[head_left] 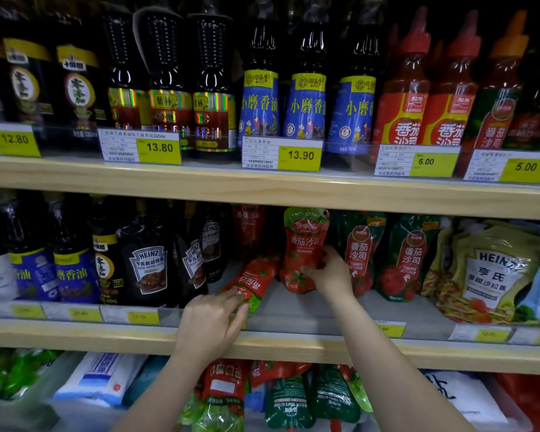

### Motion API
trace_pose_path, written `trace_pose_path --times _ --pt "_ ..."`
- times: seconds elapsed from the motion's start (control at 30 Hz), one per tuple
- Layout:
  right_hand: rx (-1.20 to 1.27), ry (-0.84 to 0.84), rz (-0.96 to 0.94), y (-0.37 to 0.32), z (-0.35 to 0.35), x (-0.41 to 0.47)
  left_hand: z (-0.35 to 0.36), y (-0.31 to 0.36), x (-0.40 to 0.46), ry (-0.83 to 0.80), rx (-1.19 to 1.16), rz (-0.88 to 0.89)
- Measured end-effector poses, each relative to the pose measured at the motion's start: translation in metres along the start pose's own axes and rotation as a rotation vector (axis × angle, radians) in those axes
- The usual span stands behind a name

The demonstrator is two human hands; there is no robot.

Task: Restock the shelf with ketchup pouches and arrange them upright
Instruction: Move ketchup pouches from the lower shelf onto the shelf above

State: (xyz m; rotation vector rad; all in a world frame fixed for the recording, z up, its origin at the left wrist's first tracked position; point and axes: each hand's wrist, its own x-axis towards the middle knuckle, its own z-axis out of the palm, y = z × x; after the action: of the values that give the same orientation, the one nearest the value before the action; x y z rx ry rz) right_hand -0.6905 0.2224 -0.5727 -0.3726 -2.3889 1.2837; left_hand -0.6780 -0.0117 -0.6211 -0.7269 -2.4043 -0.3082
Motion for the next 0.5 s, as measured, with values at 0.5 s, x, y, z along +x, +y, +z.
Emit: trace_pose_path --times 0.5 --pt "-0.372 -0.566 -0.500 -0.024 0.024 -0.037 -0.018 -0.055 -0.062 0.009 -0.029 0.120"
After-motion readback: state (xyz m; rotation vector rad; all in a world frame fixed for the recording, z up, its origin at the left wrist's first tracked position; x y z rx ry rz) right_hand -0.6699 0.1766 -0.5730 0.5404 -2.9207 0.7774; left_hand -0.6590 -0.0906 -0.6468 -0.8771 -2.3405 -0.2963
